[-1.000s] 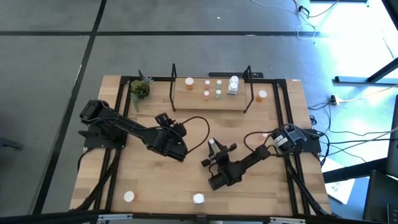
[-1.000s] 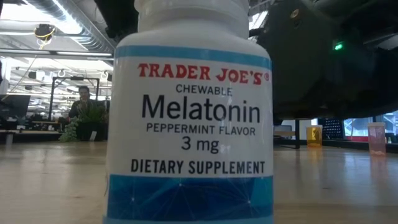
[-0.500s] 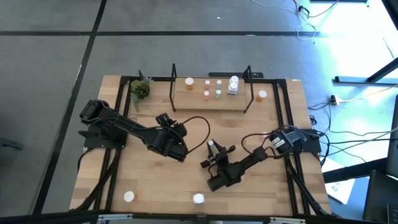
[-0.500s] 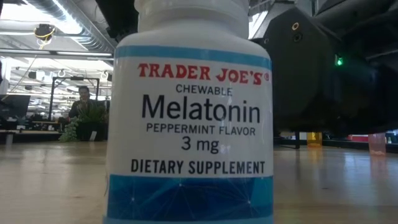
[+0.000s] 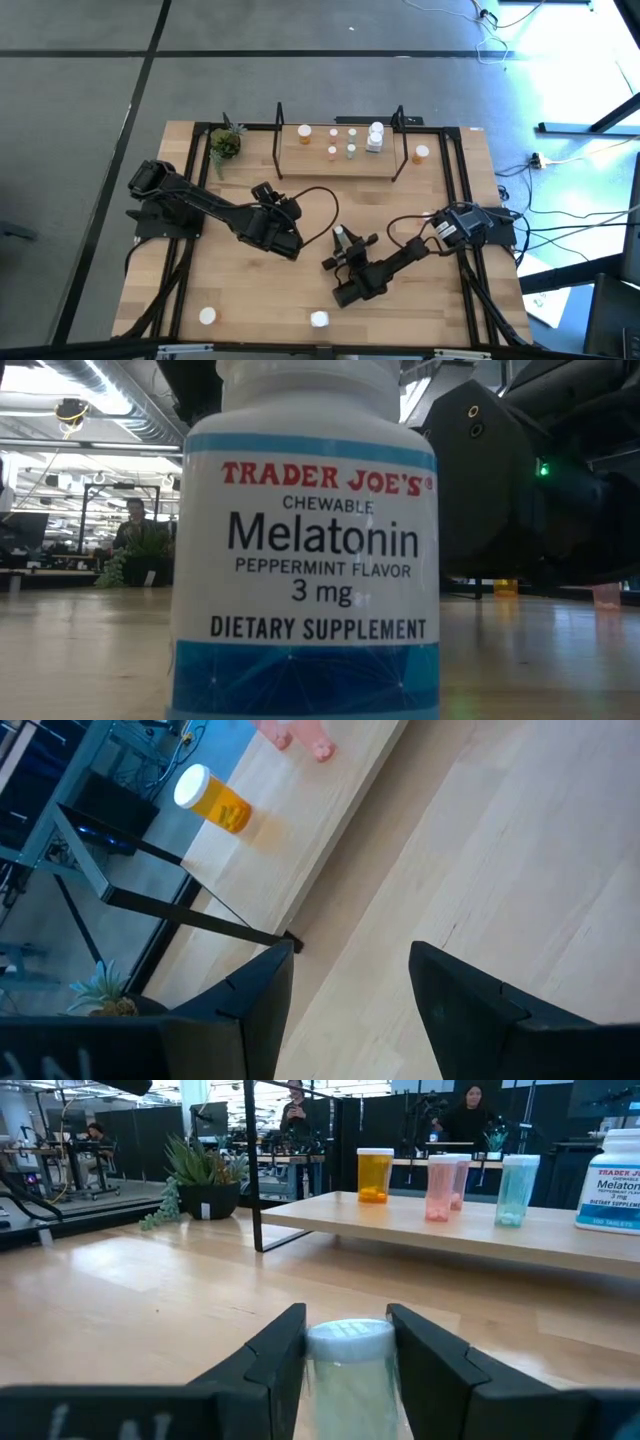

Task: Pick and place medicine bottles onto shelf by color
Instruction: Put the green pill bottle on the shelf aligned with the green bottles

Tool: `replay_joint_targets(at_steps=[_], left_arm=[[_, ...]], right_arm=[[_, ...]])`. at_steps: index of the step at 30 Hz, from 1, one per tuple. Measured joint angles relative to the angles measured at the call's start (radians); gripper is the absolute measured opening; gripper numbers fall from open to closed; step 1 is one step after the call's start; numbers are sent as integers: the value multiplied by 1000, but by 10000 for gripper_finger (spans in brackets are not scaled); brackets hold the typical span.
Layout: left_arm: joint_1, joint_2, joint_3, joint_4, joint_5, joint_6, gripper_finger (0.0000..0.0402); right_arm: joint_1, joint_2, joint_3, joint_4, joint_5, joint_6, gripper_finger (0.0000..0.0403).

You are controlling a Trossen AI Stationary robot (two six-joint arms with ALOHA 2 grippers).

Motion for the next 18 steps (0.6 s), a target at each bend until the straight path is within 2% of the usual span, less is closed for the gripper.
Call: replay_joint_targets(at_steps=[18], left_arm=[[0,0,0,-1,0,0,195]], right_arm=[[3,0,0,-14,0,-3,179]])
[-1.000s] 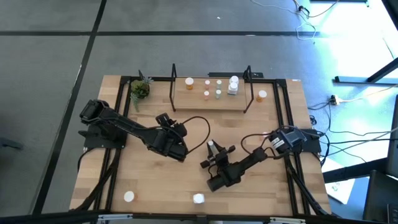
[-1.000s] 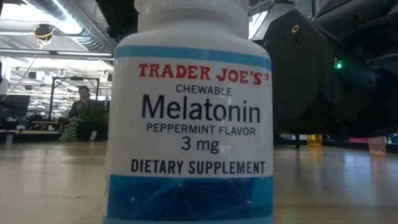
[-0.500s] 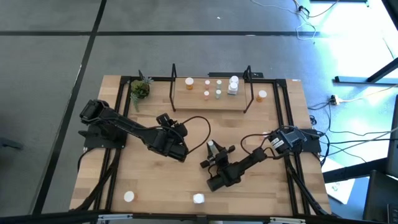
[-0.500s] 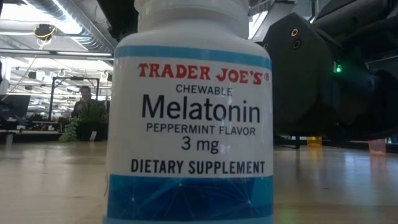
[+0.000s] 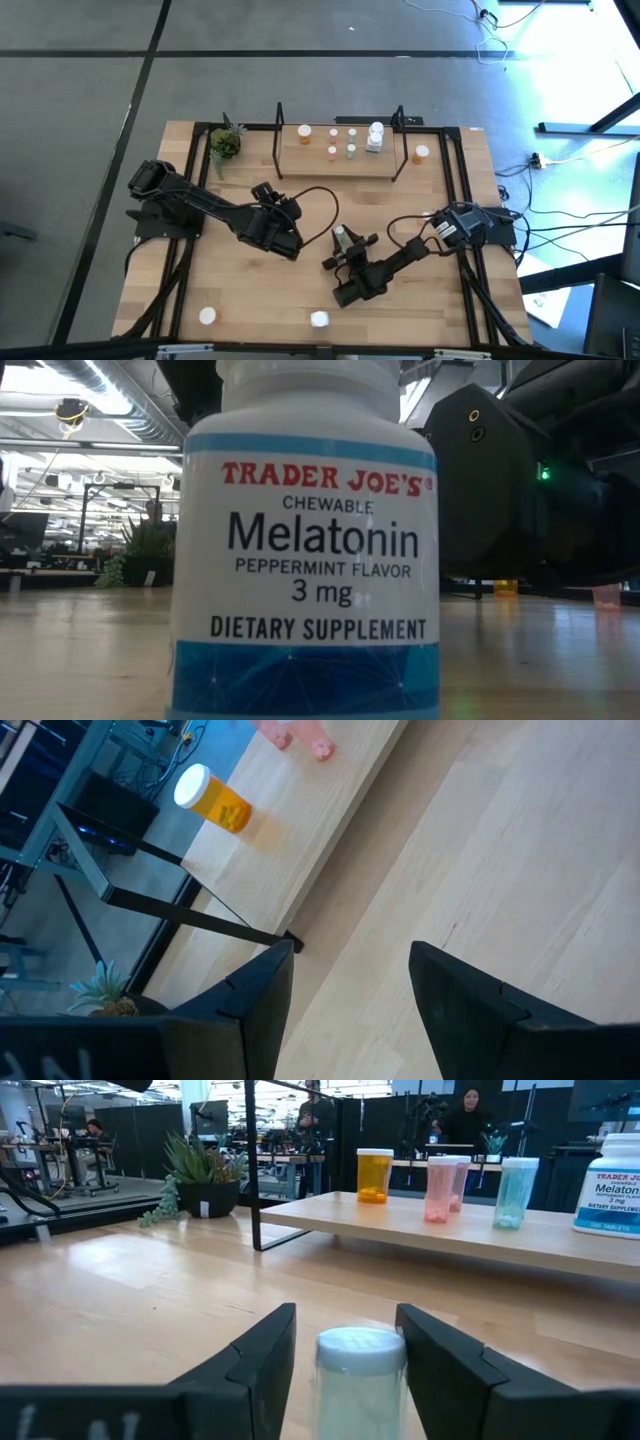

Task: Pick and place medicine bottles onto shelf by color
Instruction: Put the green pill bottle on the shelf aligned with the green bottles

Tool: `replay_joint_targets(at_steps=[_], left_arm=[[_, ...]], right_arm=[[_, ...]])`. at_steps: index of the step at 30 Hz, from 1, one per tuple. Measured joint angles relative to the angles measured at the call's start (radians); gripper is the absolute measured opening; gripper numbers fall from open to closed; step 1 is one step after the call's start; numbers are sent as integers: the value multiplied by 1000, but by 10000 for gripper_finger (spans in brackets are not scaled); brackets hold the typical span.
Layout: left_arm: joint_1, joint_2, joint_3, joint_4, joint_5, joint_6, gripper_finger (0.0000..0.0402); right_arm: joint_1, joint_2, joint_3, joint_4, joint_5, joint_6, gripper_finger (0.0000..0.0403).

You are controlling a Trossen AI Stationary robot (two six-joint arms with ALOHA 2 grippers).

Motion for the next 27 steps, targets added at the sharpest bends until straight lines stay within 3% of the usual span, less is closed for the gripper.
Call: replay_joint_targets(at_steps=[27], left_arm=[[0,0,0,0,0,0,195]], right_arm=[[25,0,0,-62,1,-1,195]])
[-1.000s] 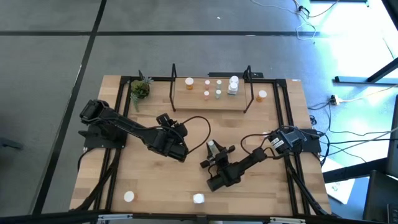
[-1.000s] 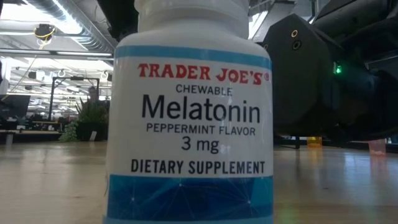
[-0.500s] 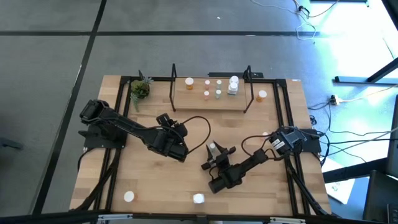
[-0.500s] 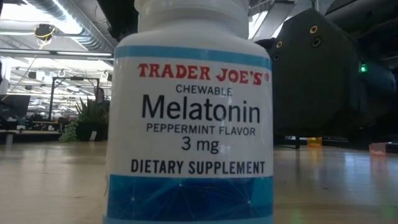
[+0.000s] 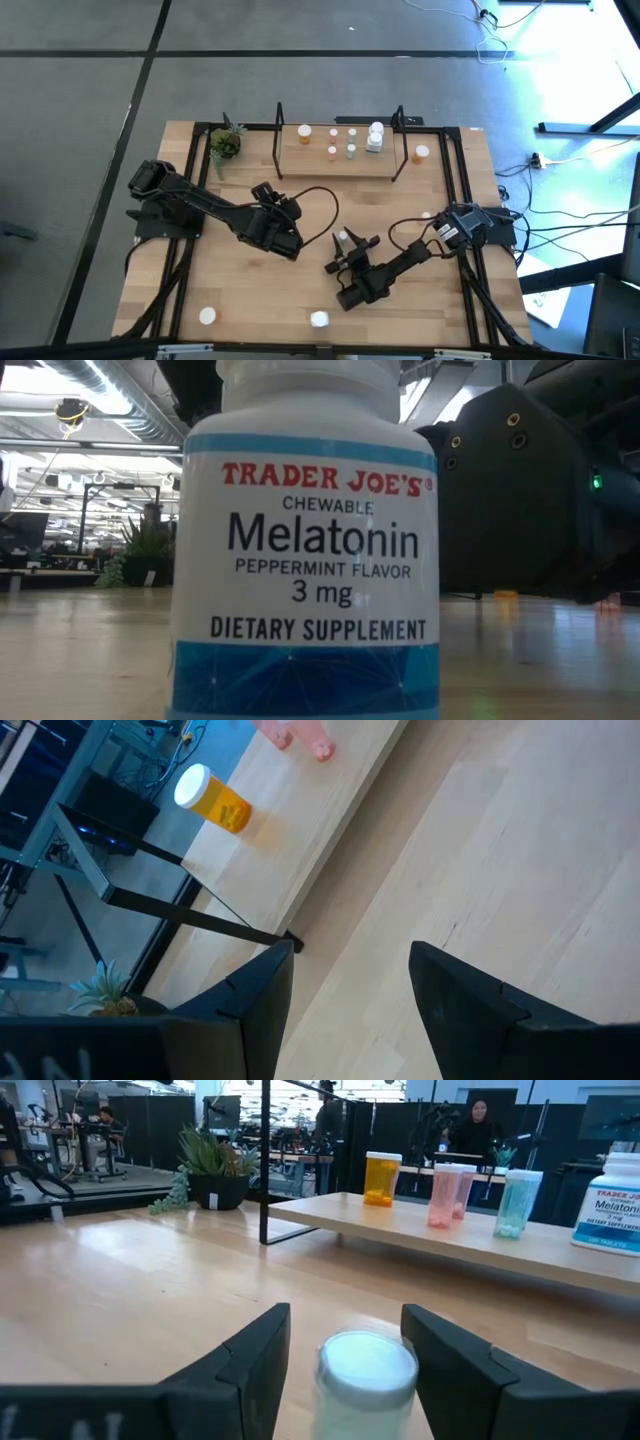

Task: Pick and place medicine bottles onto shelf by color
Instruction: Put the green pill bottle on the shelf aligned with the green bottles

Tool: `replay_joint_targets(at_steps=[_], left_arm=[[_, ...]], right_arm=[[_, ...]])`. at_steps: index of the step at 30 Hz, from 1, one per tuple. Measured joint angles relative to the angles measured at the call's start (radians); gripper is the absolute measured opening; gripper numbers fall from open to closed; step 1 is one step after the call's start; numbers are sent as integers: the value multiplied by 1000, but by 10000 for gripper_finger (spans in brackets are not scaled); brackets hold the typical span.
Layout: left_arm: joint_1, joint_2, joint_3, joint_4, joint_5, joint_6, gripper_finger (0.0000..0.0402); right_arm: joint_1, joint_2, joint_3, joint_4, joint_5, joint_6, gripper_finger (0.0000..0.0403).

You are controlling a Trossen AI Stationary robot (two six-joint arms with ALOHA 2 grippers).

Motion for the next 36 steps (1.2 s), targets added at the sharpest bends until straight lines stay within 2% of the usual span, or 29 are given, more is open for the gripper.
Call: replay_joint_targets(at_steps=[12,21,24,31,33,36], left_arm=[[0,0,0,0,0,0,195],[0,0,0,0,0,0,195],[0,0,0,0,0,0,195],[0,0,0,0,0,0,195],[0,0,0,0,0,0,195],[0,0,0,0,0,0,195]], right_arm=[[5,0,19,-47,-1,0,195],[27,-2,127,-294,-1,9,195],[38,-2,175,-419,0,68,195],[76,-2,323,-832,-21,286,195],[93,-2,384,-963,-66,340,195],[109,-2,481,-1147,-220,411,195]])
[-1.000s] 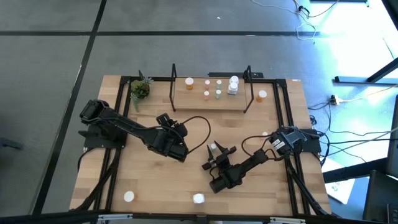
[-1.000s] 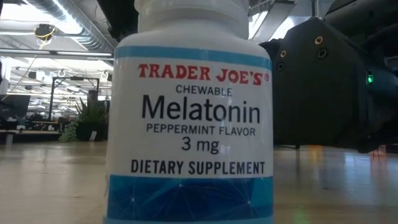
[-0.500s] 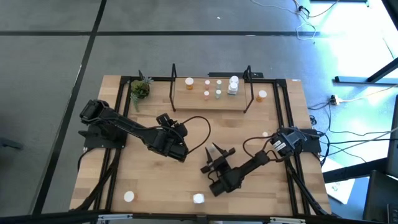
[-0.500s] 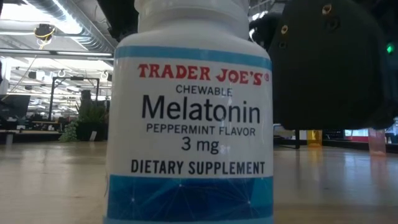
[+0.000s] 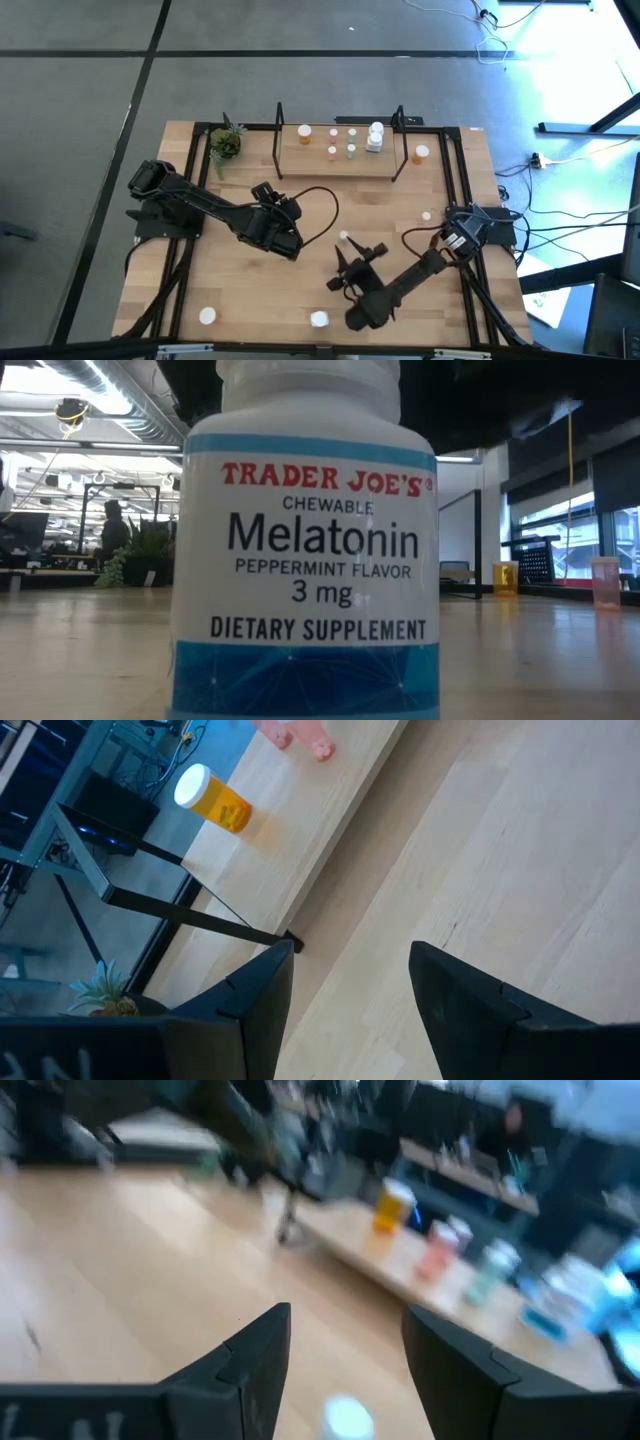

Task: Pick and place medicine bottles onto shelf by color
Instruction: Put the green pill bottle on the shelf aligned with the green bottles

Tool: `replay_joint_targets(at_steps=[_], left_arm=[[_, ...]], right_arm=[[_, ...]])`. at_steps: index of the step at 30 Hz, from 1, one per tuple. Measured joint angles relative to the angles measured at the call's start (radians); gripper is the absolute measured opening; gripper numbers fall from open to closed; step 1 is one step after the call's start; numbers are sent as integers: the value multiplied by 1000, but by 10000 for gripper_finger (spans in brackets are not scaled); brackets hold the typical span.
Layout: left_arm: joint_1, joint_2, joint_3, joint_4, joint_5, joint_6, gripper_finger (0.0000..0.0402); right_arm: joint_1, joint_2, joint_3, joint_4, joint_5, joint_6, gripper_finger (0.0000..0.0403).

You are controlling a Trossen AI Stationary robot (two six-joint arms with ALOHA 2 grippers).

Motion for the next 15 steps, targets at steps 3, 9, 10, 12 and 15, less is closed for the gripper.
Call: replay_joint_targets(at_steps=[3,9,10,12,15], left_arm=[[0,0,0,0,0,0,195],[0,0,0,7,2,0,195],[0,0,0,7,4,0,195],[0,0,0,9,5,0,195],[0,0,0,13,5,0,195]], right_arm=[[1,-12,76,-2,-141,-47,194],[-36,-44,227,-5,-455,-293,175],[-50,-47,251,-3,-502,-307,171],[-78,-58,294,-3,-589,-392,165],[-120,-65,363,-6,-711,-537,162]])
